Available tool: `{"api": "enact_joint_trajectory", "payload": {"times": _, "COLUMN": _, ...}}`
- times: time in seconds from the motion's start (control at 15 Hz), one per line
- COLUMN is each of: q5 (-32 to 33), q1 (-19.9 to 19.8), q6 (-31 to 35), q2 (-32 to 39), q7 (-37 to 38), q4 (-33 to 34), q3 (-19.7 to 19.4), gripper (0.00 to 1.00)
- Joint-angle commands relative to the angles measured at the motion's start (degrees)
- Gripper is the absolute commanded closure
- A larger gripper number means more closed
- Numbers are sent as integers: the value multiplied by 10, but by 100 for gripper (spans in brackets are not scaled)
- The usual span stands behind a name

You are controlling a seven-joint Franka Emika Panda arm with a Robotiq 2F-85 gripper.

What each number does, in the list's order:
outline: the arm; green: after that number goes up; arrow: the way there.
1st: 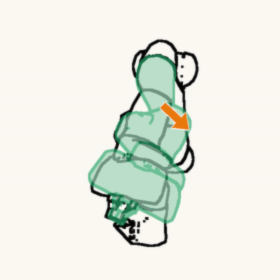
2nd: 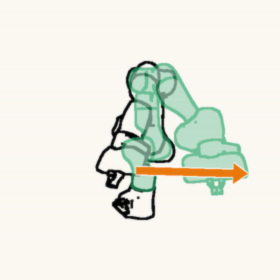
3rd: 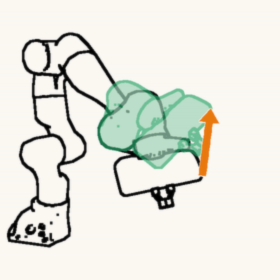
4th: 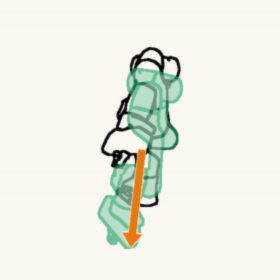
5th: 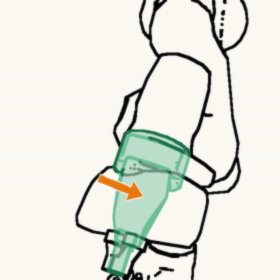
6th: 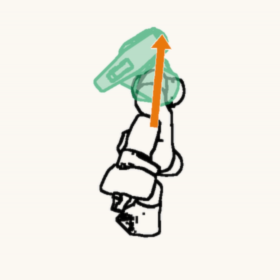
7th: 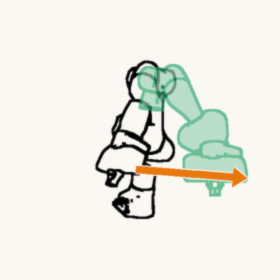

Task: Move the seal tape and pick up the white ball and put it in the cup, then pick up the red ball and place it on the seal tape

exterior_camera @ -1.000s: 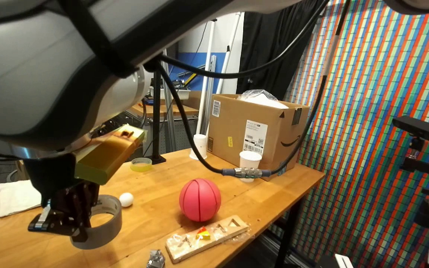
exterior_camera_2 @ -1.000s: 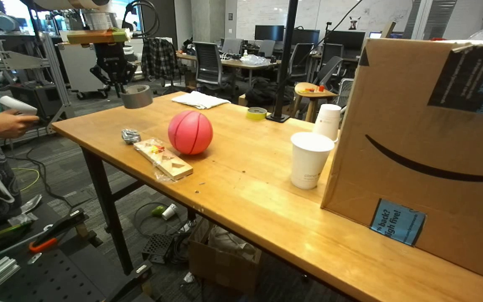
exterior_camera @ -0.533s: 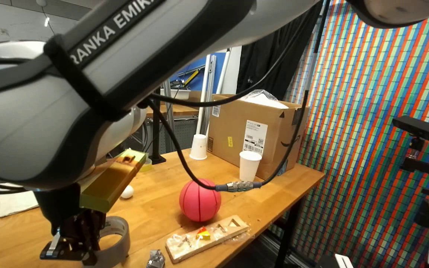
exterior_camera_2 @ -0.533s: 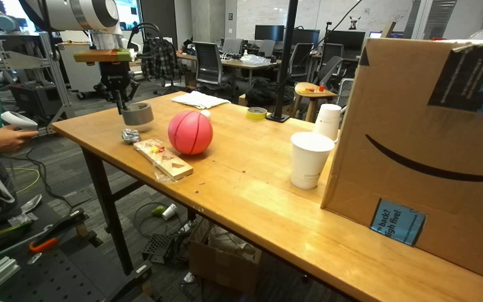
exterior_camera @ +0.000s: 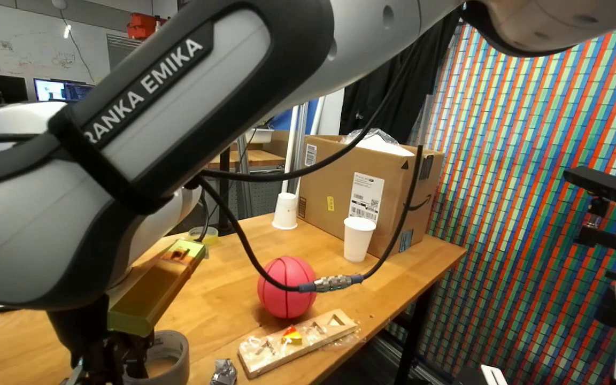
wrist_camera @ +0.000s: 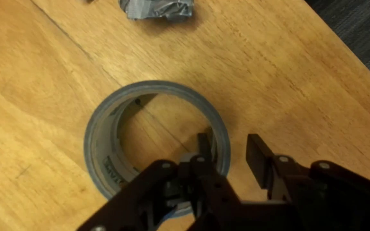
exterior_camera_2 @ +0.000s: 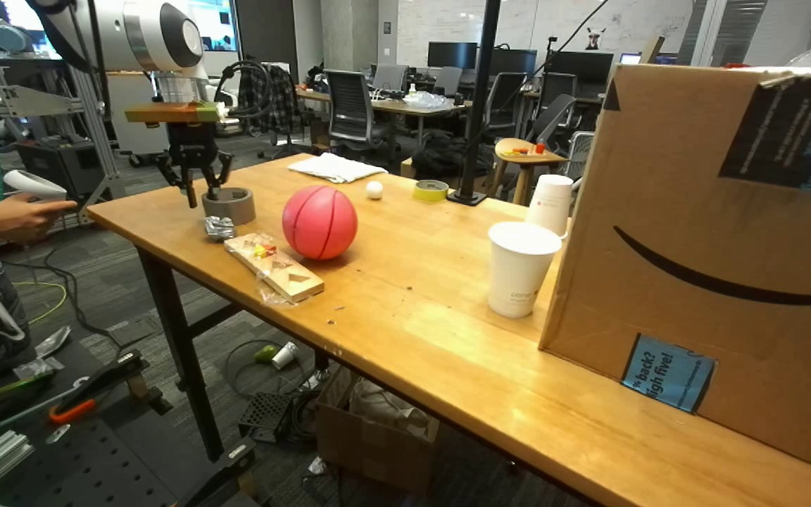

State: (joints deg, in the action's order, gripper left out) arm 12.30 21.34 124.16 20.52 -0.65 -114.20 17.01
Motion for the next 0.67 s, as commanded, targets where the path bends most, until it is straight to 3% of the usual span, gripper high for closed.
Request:
{"api": "enact_joint_trajectory", "payload": {"times": 0.0, "q5": -5, "q1": 8, "q6": -6, "q2": -6, "q7": 9, "q4": 18, "q3": 0, "gripper": 31}}
{"api": "enact_joint_trajectory", "payload": {"times": 0.27, "q5": 0, "q1": 11, "q6": -19, "q2": -21, "q7": 6, "q4": 42, "q3": 1, "gripper": 0}}
{"api": "enact_joint_trajectory", "payload": {"times": 0.6, "q5": 8, "q1": 12, "q6": -38, "q2": -14, "q7": -1, "q4": 95, "q3": -2, "gripper": 0}}
